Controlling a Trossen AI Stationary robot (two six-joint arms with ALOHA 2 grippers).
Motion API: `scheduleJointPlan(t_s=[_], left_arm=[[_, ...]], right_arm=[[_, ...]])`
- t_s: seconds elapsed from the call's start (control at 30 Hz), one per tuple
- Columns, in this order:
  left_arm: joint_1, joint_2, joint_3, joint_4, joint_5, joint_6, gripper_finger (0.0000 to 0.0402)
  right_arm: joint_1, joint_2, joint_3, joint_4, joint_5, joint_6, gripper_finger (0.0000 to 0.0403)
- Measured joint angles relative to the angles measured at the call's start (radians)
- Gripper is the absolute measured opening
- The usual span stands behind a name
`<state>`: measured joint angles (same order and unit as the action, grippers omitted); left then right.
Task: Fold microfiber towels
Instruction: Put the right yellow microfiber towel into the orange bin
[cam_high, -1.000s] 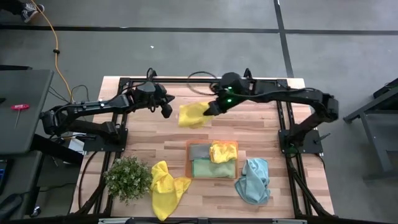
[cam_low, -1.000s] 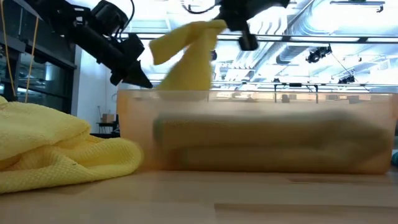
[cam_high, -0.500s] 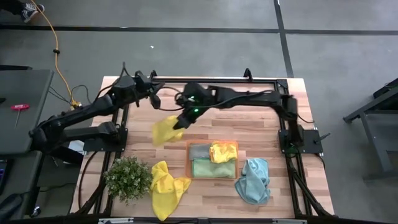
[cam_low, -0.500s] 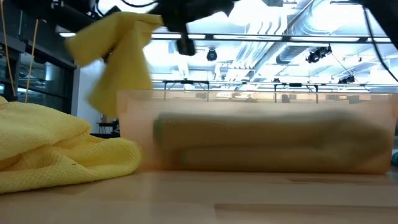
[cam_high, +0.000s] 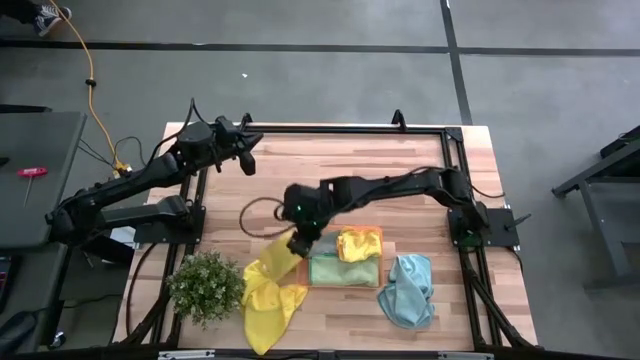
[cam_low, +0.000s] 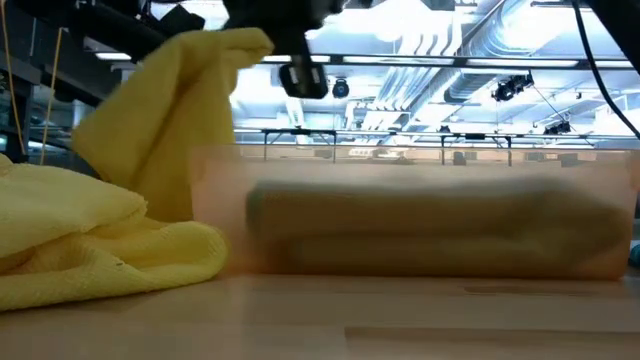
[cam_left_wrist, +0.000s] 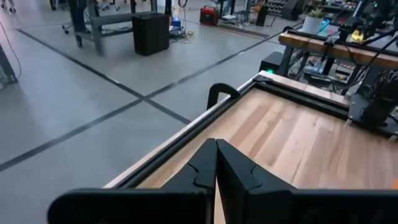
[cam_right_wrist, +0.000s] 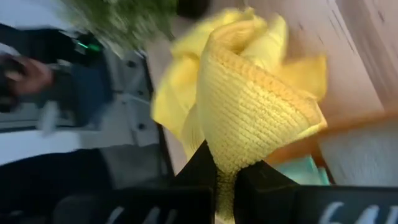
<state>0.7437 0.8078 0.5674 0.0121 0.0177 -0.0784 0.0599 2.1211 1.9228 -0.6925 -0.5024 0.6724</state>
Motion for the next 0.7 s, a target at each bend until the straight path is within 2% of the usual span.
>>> scheduleJointPlan(t_s=[0.17, 0.43, 0.6, 0.7], left_arm=[[0.000, 0.000, 0.000, -0.031, -0.005, -0.001, 0.0000], [-0.001, 0.000, 0.000, -0.055, -0.048, 0.000, 0.0000], [0.000, 0.000, 0.000, -0.055, -0.075, 0.003, 0.0000], [0.000, 0.002, 0.000, -0.054, -0.083, 0.041, 0.0000]], right_arm=[[0.069, -0.017, 0.000, -0.169, 0.154, 0.016, 0.0000], [0.145, -0.109, -0.001, -0.377, 0.404, 0.155, 0.0000], [0.178, -0.133, -0.001, -0.461, 0.465, 0.224, 0.0000], [0.190, -0.134, -0.001, -0.462, 0.461, 0.269, 0.0000]])
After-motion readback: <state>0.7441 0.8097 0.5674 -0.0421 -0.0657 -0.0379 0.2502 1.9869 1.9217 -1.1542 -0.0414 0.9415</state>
